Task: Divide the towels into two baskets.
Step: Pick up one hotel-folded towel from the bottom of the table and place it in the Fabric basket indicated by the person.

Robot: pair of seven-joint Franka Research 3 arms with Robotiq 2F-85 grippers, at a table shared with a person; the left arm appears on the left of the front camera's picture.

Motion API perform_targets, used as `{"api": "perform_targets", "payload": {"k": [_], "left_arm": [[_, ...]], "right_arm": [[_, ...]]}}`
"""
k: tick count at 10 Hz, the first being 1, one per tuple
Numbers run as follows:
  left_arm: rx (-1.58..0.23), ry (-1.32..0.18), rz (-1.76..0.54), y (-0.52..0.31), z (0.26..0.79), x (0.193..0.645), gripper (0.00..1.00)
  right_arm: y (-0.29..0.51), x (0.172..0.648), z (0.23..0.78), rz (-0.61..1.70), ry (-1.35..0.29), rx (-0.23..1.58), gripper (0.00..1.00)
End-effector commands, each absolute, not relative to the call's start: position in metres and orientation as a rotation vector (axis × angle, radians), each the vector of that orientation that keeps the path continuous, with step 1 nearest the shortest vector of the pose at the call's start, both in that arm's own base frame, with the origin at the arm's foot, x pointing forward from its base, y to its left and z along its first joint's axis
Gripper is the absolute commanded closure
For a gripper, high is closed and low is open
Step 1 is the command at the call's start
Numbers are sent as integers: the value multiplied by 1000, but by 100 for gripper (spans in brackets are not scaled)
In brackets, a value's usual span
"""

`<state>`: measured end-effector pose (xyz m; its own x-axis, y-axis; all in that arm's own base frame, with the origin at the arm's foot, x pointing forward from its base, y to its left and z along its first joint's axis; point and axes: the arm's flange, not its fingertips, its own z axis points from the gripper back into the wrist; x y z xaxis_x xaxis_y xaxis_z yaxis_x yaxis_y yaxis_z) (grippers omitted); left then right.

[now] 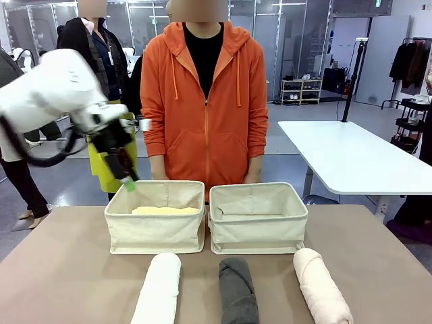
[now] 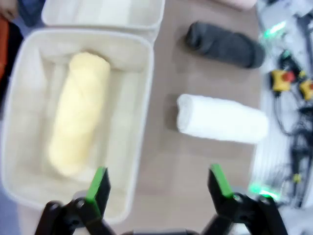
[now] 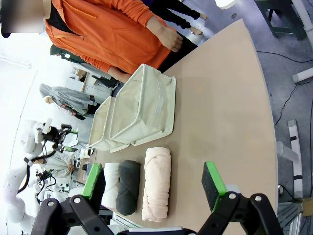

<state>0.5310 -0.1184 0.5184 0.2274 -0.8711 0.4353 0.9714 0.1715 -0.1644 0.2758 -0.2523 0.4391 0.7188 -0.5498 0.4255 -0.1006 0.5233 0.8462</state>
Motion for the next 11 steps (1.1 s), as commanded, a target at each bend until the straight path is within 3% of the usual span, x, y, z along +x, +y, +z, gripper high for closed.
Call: {"api": "perform_targets", "payload": {"k": [1, 3, 5, 8, 11], "left_arm": [[-571, -389, -1102, -42, 512, 463, 0], [-663, -441, -913, 16, 508, 422, 0], [-908, -440, -706, 87, 489, 393, 0], [-1081, -597, -526, 164, 454, 335, 0], [-1133, -607, -421, 192, 401, 279, 0]], "right_arm": [[-252, 274, 440, -293, -758, 1008, 0], [-252, 274, 440, -293, -758, 1008, 0], [-252, 274, 440, -293, -758, 1008, 0], [-252, 274, 440, -293, -758, 1008, 0], [-252, 274, 440, -293, -758, 1008, 0]]}}
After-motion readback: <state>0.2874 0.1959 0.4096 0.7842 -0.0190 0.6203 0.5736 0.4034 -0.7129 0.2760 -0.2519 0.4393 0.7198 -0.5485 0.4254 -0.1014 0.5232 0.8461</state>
